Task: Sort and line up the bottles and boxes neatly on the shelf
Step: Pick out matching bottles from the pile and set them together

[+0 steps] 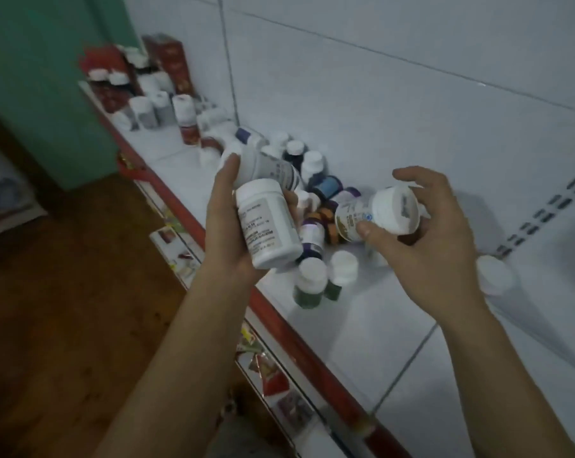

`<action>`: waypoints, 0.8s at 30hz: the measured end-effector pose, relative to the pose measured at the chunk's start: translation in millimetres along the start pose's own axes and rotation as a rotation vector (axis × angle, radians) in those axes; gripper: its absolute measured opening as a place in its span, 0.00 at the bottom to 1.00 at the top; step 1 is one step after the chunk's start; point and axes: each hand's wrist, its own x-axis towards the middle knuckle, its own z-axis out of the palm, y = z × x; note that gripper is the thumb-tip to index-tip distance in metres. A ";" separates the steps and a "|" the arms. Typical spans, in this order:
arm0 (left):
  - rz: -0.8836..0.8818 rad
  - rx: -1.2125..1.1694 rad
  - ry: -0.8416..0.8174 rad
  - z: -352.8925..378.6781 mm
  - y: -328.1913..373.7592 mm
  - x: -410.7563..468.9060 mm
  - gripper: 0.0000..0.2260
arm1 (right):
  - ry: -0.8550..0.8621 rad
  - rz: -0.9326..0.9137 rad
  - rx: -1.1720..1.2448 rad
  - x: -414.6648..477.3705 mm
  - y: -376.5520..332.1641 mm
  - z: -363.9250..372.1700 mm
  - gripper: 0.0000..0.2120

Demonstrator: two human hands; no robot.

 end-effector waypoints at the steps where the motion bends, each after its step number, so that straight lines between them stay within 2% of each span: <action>1: 0.042 -0.019 0.038 -13.1 13.2 -0.2 0.29 | -0.074 -0.027 -0.044 11.2 -6.7 17.6 0.26; 4: 0.141 -0.088 0.121 -46.5 58.2 -0.6 0.30 | -0.232 -0.101 -0.109 38.7 -20.8 70.9 0.23; 8: 0.261 -0.161 0.196 -89.8 128.7 12.2 0.33 | -0.308 -0.146 -0.111 66.1 -29.8 143.3 0.24; 12: 0.359 -0.191 0.305 -137.6 199.8 50.5 0.24 | -0.309 -0.094 -0.035 88.1 -23.9 229.9 0.24; 14: 0.386 -0.119 0.424 -163.2 234.8 81.9 0.21 | -0.277 -0.080 -0.027 101.4 -18.2 280.1 0.23; 17: 0.372 0.054 0.553 -195.2 288.3 129.9 0.25 | -0.250 -0.028 -0.084 130.0 -18.2 347.4 0.23; 21: 0.427 0.290 0.520 -227.7 347.6 196.8 0.21 | -0.218 0.042 -0.170 189.2 -15.0 423.3 0.20; 24: 0.473 0.523 0.500 -240.8 373.1 249.5 0.22 | -0.215 0.114 -0.285 230.4 -3.6 465.2 0.19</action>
